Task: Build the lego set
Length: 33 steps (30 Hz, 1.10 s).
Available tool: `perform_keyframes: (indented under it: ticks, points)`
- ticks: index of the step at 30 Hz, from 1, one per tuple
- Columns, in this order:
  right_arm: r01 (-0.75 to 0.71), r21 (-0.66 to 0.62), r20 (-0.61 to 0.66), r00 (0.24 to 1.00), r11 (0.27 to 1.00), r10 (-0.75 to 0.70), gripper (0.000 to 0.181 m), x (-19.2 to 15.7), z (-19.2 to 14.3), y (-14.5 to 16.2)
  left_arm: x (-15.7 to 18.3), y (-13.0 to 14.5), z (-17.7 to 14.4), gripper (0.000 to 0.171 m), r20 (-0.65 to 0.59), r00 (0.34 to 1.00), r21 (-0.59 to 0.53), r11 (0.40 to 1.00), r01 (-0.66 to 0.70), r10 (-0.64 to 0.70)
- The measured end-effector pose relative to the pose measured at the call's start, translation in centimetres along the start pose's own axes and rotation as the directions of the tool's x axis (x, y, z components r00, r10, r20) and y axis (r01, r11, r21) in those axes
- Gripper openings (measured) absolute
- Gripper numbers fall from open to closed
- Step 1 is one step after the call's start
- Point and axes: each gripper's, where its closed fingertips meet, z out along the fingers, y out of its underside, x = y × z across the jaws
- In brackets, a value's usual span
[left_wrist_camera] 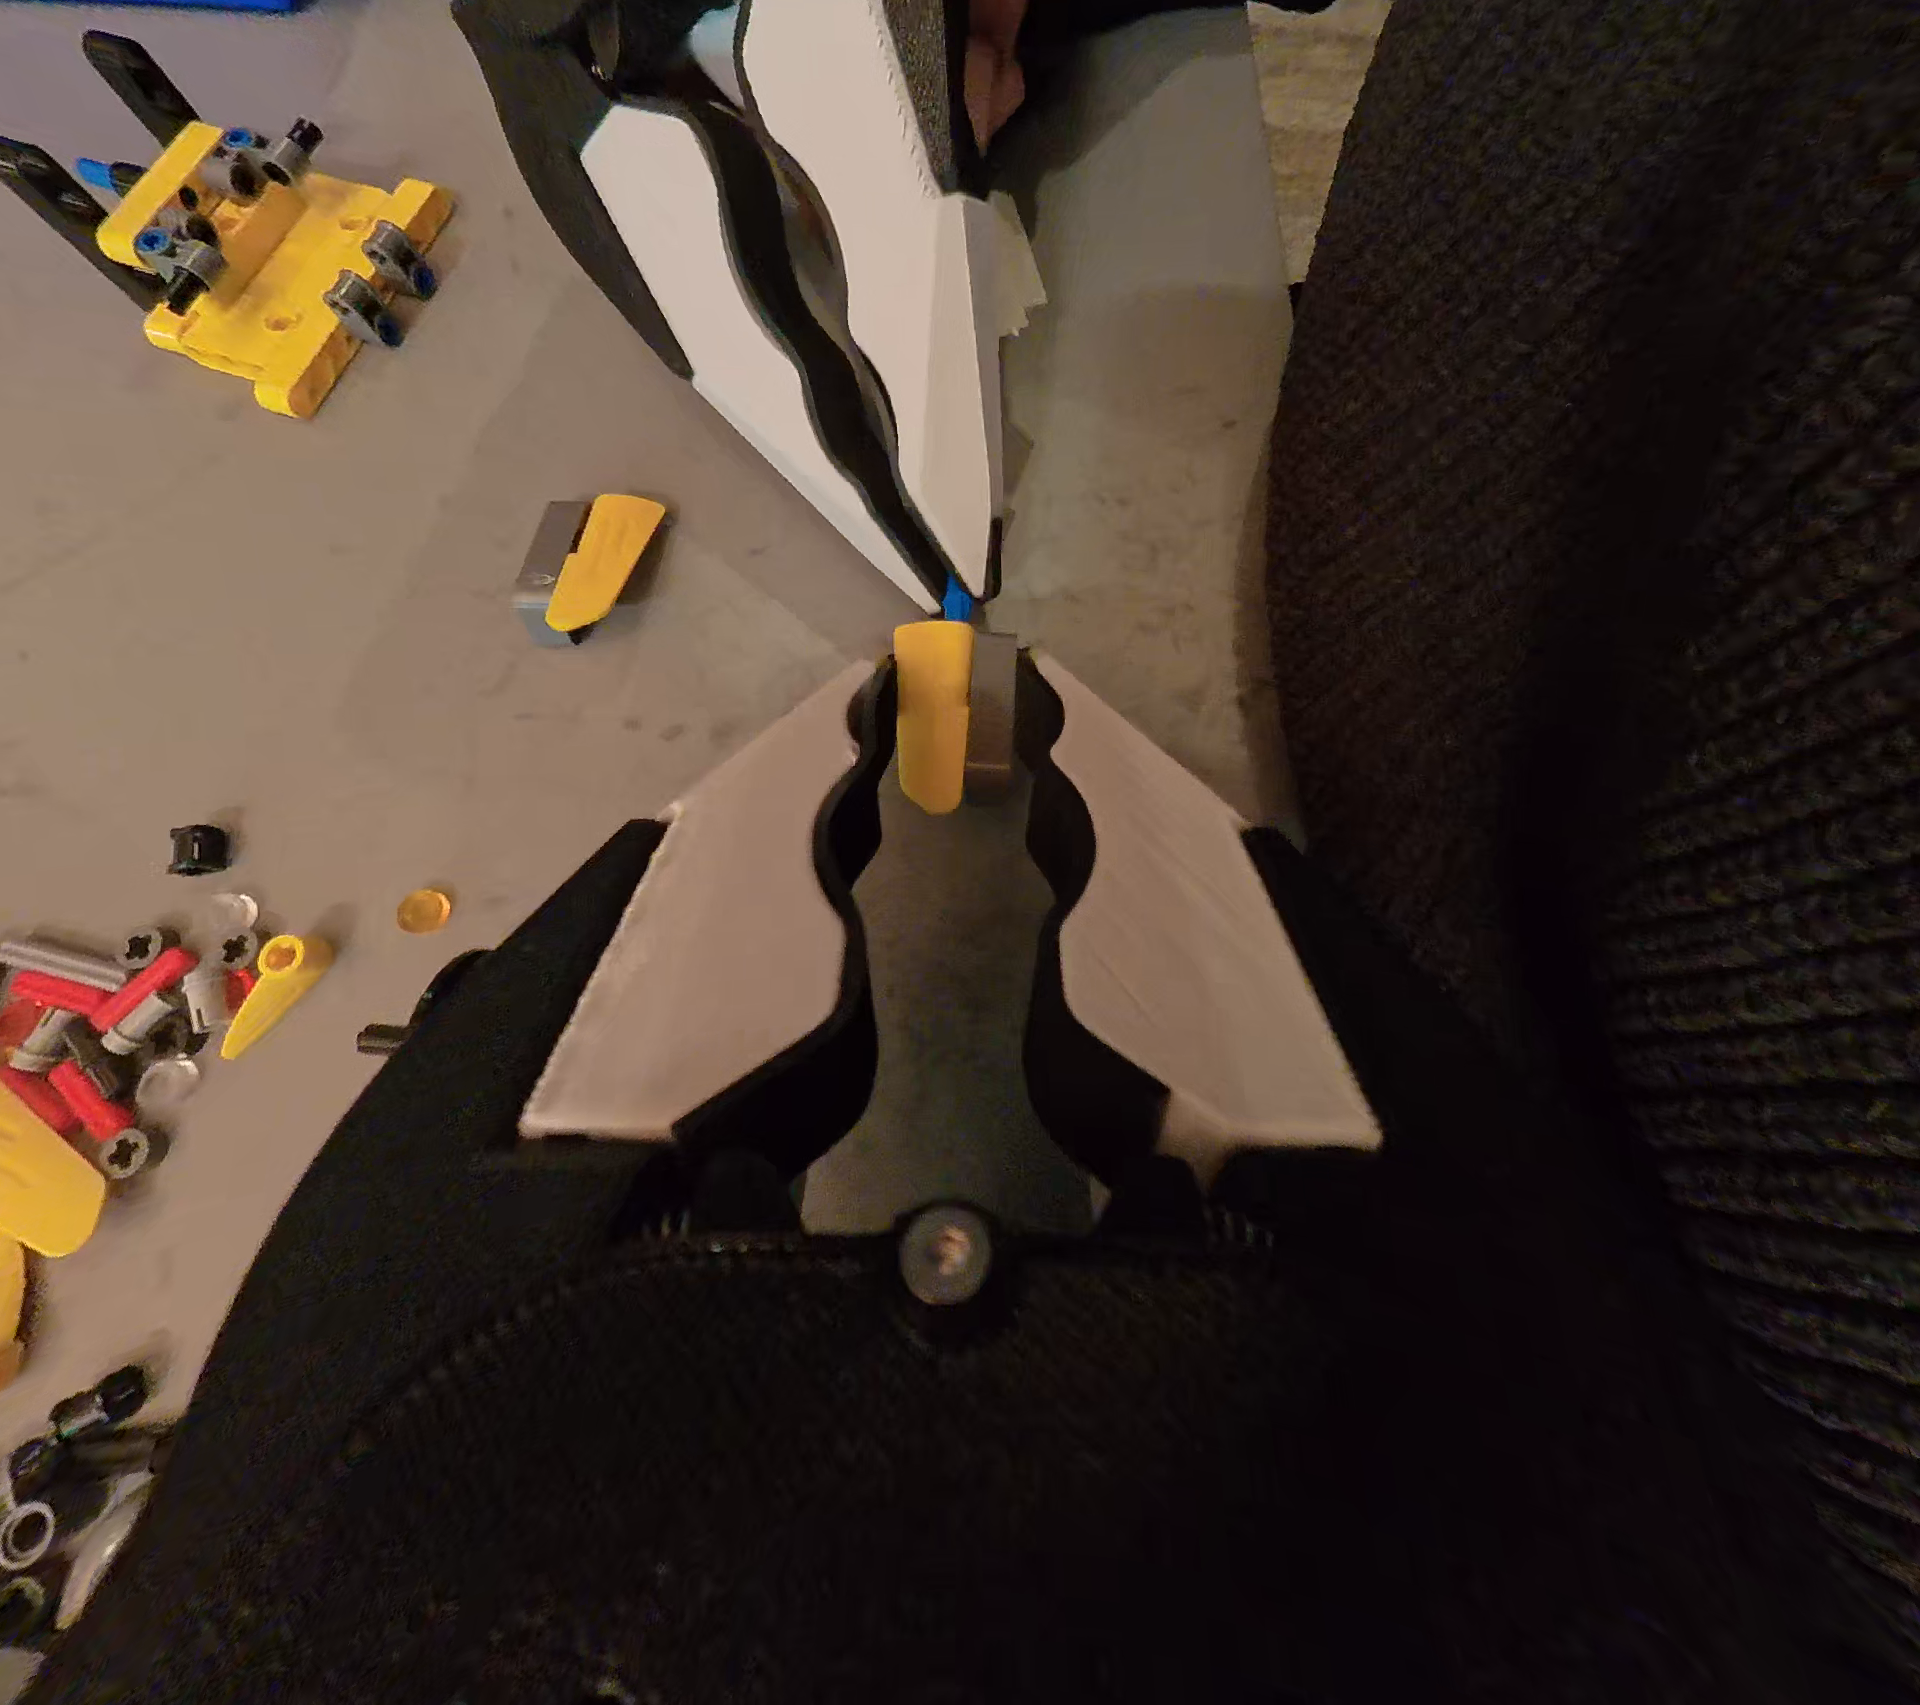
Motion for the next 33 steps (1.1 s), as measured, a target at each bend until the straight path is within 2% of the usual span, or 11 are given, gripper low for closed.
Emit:
perform_keyframes:
  ticks: [16,23,33]
  points:
    - [-0.041,-0.027,0.056,0.997,0.999,0.043,0.003,-0.41,0.21,0.51,0.54,0.04,0.3,0.019,-0.039,0.999,-0.014,1.0,-0.012,0.011]
    - [-0.014,-0.058,0.028,0.999,0.998,0.016,0.003,-0.32,0.51,0.95,0.84,0.42,0.66,0.019,-0.055,0.998,-0.047,0.999,-0.022,0.019]
    - [0.044,-0.07,-0.073,0.996,0.997,-0.049,0.003,0.36,0.56,0.89,0.33,0.82,0.97,0.018,0.004,1.0,-0.078,0.996,-0.03,0.031]
